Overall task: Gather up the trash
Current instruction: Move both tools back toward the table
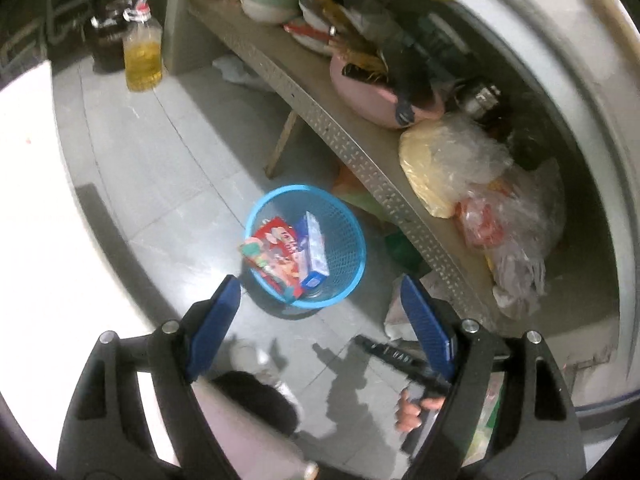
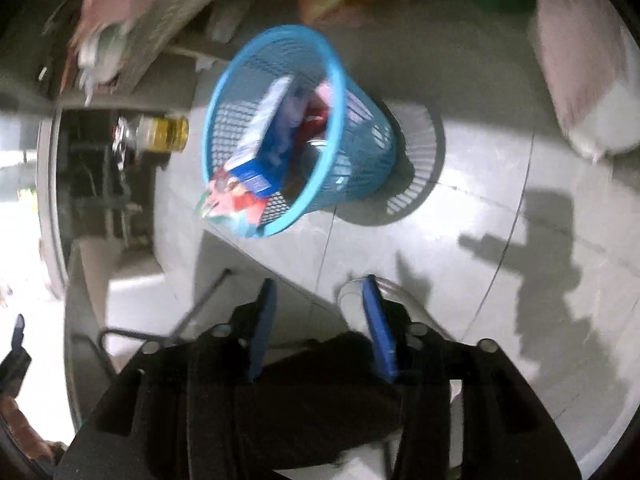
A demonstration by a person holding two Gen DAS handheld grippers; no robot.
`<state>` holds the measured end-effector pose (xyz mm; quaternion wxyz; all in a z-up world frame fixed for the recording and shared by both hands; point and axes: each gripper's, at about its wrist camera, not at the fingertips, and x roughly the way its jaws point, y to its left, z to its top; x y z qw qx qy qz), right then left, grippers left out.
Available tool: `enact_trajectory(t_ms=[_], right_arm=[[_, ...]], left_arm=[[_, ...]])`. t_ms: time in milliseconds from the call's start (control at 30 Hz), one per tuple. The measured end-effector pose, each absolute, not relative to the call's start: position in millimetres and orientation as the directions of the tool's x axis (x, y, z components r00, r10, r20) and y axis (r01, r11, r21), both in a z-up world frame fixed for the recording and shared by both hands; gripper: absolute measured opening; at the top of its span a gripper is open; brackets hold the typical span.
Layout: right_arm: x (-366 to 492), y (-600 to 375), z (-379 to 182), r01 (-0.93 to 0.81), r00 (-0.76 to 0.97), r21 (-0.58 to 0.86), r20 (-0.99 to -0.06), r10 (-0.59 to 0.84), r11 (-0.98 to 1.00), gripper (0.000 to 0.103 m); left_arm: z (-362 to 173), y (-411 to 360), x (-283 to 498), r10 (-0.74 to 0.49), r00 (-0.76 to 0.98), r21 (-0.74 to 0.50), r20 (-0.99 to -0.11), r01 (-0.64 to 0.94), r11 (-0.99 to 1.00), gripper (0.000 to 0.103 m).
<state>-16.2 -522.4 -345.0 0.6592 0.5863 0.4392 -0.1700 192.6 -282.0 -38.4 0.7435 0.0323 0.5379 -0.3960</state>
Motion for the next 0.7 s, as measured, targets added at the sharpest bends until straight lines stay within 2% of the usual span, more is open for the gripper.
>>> enact_trajectory(t_ms=[133,367,700], right_arm=[[-9.9,-511.8,-299.3,0.698,0.556,0.608,-0.793,0.248,0.379,0.056],[2.7,-493.1,-215.8,0.575,0.621,0.635,-0.749,0.229,0.516,0.068],[65.1,-430.8,-113.2,0.344,0.670,0.664,-0.669,0.321,0.664,0.070]], left_arm=[[-11.1,-229.5,187.3,-0.587,0.155,-0.383,-0.794,0.623,0.682,0.078],[32.6,-123.2,184.8,-0.618,0.313,-0.381,-0.721,0.565,0.732,0.078],[58.9,12.5,169.8,-0.482,0.567,-0.319,-0.667,0.368,0.874,0.078]])
